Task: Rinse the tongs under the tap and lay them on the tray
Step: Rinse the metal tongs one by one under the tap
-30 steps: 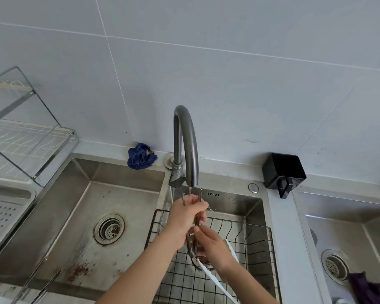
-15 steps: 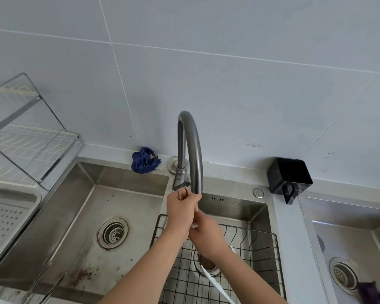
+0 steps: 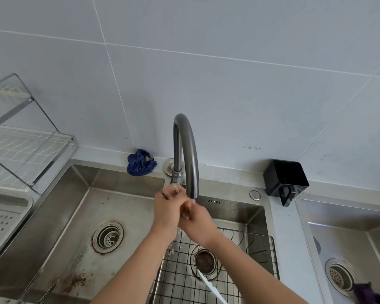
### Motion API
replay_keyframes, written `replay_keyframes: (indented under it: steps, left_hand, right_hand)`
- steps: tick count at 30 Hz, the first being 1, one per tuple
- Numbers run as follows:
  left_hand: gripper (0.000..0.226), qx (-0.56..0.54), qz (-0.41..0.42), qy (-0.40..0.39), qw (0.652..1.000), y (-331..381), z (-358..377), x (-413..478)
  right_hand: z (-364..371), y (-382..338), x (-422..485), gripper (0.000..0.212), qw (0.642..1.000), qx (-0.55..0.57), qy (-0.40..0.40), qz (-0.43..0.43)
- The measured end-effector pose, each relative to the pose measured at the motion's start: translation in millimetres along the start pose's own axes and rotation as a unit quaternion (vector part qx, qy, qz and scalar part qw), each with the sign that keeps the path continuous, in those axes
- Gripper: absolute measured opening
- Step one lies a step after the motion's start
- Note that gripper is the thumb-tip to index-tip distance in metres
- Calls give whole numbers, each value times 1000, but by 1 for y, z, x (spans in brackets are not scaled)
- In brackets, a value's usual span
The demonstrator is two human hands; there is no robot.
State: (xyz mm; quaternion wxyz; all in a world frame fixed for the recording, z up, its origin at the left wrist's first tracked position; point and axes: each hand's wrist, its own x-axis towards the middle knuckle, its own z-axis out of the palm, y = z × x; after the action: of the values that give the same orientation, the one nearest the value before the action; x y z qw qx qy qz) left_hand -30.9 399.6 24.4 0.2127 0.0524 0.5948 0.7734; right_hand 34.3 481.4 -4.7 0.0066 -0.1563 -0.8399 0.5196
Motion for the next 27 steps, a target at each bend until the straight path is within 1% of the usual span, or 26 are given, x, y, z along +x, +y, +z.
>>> replay_keyframes:
  steps: [2, 4, 5, 7, 8, 9, 12, 14, 15, 16, 17, 18, 19, 20, 21, 22, 23, 25, 27]
  left_hand:
    - [14, -49, -25, 16, 998, 9, -6, 3]
    - [9, -87, -50, 6, 995, 17, -13, 3]
    - [8, -109, -66, 0, 992, 20, -17, 4]
    - [10, -159, -101, -1, 982, 20, -23, 5]
    - [12, -169, -116, 3, 979, 19, -25, 5]
    - [14, -169, -127, 4, 977, 19, -26, 3]
    - [21, -148, -141, -6, 979, 12, -25, -2]
    - [23, -122, -148, -22, 981, 8, -25, -8]
    - [29, -90, -149, -25, 984, 5, -26, -12]
    - [35, -29, -141, -32, 989, 2, -29, -18]
    - [38, 61, -120, -45, 990, -2, -33, -25]
    - [38, 175, -88, -61, 979, -8, -39, -33]
    - [38, 297, -54, -73, 951, -15, -48, -42]
    - [41, 414, -16, -73, 907, -24, -59, -52]
    - [45, 506, 28, -69, 859, -34, -72, -64]
    - [48, 565, 72, -70, 819, -44, -85, -75]
    - [52, 605, 98, -80, 786, -55, -97, -88]
    - [62, 658, 109, -106, 737, -71, -117, -109]
    - [69, 690, 109, -135, 702, -84, -129, -123]
  right_hand:
    - [-4, -8, 8, 14, 999, -33, 15, -19]
    - [-5, -14, 9, 19, 995, -76, 26, -61]
    - [-4, -16, 7, 29, 991, -102, 27, -81]
    - [0, -14, 1, 60, 981, -158, 36, -103]
    - [1, -13, -4, 67, 978, -173, 46, -105]
    - [3, -11, -8, 69, 977, -175, 55, -105]
    - [5, -5, -18, 56, 984, -131, 71, -99]
    - [3, 0, -28, 48, 989, -87, 92, -76]
    - [2, 3, -34, 51, 991, -59, 106, -54]
    - [1, 7, -40, 57, 992, -30, 119, -19]
    - [0, 13, -46, 62, 991, -11, 130, 21]
    - [-1, 18, -53, 67, 989, -4, 139, 58]
    - [-2, 25, -61, 71, 986, -2, 144, 88]
    - [-2, 31, -70, 74, 984, -2, 145, 108]
    - [-2, 37, -81, 76, 982, -8, 146, 123]
    - [0, 42, -92, 77, 980, -21, 149, 134]
    - [3, 47, -104, 76, 978, -37, 151, 141]
    - [12, 58, -128, 71, 973, -75, 153, 157]
    - [22, 68, -146, 69, 965, -130, 145, 177]
